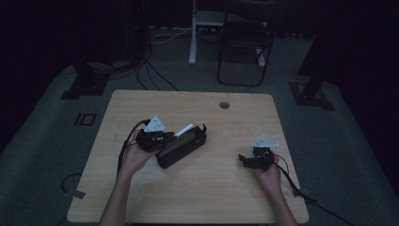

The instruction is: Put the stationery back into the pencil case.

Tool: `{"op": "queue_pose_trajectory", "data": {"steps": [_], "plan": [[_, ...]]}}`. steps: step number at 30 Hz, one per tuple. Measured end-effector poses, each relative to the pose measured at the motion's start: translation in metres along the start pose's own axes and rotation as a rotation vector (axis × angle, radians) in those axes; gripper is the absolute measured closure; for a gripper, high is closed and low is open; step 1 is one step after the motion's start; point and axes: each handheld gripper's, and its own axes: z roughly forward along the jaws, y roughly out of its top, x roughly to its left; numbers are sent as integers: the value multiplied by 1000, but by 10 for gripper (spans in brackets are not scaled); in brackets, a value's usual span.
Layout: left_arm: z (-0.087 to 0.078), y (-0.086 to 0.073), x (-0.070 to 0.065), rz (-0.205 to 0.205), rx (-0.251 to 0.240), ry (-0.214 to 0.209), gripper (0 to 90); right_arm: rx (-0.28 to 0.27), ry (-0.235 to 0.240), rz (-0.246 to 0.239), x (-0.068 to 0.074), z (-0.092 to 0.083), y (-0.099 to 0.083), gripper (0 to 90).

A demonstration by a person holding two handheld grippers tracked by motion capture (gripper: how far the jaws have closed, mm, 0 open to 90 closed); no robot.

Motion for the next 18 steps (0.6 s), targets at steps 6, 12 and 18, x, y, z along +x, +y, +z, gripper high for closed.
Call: {"op": "queue_pose_trajectory", "data": {"steps": [6,12,18], "plan": [[5,0,1,-1,11,-2,788,0,0,0,0,0,0,184],[9,-1,2,-8,9,-11,788,0,0,0,0,0,0,184],[13,-1,3,-14,10,-8,788,0,0,0,0,0,0,184]]}}
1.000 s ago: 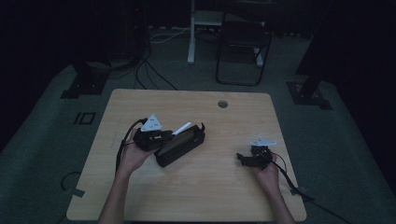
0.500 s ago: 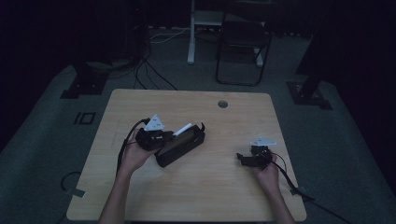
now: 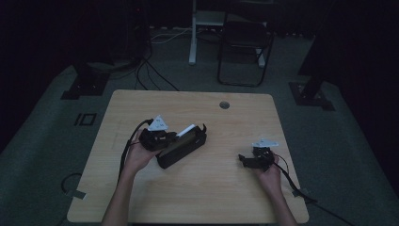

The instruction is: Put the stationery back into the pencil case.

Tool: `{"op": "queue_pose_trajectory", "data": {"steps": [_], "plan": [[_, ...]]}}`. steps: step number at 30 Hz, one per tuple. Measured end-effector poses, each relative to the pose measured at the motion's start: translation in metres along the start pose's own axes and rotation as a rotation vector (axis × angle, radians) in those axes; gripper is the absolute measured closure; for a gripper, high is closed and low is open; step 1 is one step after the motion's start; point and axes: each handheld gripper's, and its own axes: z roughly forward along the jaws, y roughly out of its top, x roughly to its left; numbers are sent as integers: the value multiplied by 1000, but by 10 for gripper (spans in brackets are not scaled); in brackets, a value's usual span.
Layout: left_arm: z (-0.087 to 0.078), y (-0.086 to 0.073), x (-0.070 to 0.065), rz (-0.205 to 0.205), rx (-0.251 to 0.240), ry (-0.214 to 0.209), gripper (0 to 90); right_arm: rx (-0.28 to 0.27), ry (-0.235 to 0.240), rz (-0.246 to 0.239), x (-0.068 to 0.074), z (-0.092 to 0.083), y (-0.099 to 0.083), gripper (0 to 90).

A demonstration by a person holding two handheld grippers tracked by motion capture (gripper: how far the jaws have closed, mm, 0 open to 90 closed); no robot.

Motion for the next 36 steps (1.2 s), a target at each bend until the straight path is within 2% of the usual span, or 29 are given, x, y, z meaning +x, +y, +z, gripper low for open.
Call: {"op": "queue_pose_trajectory", "data": {"steps": [17,36], "plan": [[15,0,0,-5,30,5,787,0,0,0,0,0,0,184],[35,-2,-1,-2,95,8,783,1,2,-1,0,0,0,184]]}}
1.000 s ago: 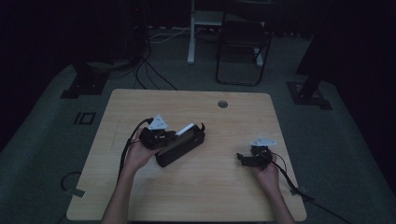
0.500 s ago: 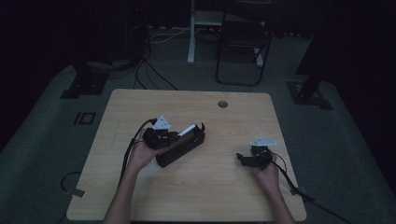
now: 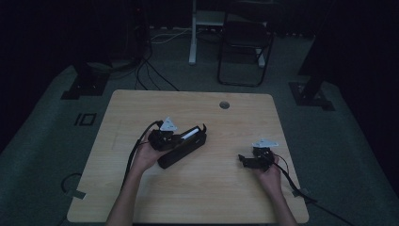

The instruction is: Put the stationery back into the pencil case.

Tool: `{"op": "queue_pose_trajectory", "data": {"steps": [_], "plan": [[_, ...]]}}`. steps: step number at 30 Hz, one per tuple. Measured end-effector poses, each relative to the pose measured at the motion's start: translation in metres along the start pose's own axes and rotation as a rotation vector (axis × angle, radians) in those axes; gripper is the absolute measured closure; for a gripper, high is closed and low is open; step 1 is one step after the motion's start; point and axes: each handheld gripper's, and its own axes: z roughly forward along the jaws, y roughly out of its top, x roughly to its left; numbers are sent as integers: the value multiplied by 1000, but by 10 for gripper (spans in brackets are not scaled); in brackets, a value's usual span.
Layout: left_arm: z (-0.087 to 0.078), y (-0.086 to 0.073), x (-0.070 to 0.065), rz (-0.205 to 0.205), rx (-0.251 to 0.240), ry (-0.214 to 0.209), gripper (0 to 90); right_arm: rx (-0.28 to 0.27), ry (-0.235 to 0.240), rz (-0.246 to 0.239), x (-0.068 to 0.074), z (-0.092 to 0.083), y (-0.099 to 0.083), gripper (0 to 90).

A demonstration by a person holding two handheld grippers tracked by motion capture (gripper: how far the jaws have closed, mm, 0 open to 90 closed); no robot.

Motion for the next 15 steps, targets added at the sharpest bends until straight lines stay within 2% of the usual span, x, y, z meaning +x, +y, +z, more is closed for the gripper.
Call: {"op": "queue_pose_trajectory", "data": {"steps": [2,5,8,11,15], "plan": [[0,0,0,2,6,-4,775,0,0,0,0,0,0,184],[0,0,0,2,12,2,672,0,0,0,0,0,0,184],[-3,0,-1,0,2,8,612,0,0,-1,0,0,0,184],[-12,2,0,-5,-22,25,570,0,1,0,0,0,0,184],[-33,2,7,-21,-73,66,532,0,1,-1,0,0,0,184]]}}
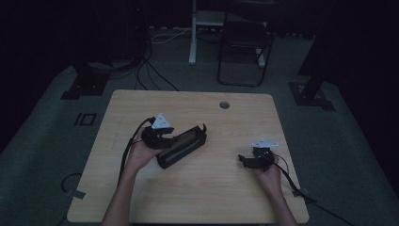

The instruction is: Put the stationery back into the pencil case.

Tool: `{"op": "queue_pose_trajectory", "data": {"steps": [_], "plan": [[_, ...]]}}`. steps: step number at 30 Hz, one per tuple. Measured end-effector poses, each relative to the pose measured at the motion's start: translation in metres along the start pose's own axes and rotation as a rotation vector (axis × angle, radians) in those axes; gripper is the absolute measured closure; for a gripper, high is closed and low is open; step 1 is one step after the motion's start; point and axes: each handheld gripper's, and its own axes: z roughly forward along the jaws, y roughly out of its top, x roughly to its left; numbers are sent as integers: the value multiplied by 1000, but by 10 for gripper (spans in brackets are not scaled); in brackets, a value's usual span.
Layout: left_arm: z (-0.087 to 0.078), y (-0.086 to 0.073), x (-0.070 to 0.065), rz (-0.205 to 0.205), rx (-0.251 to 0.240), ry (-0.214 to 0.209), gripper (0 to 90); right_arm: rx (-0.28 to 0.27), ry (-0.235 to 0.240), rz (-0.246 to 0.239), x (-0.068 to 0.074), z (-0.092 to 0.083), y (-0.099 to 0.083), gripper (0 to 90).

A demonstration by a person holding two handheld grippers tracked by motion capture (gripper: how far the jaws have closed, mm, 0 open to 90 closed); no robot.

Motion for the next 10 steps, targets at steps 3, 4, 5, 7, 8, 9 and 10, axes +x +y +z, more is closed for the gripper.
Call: {"op": "queue_pose_trajectory", "data": {"steps": [3,4,5,7,8,9,10], "plan": [[-11,-4,8,-21,-14,29,516,0,0,0,0,0,0,184],[-11,-4,8,-21,-14,29,511,0,0,0,0,0,0,184],[-13,-5,11,-27,-13,38,507,0,0,0,0,0,0,184],[-19,-12,22,-56,-8,75,496,0,0,1,0,0,0,184],[-20,-15,25,-66,-7,86,495,0,0,1,0,0,0,184],[-21,-17,29,-72,-4,103,489,0,0,1,0,0,0,184],[-21,-17,29,-72,-4,103,479,0,0,1,0,0,0,184]]}}
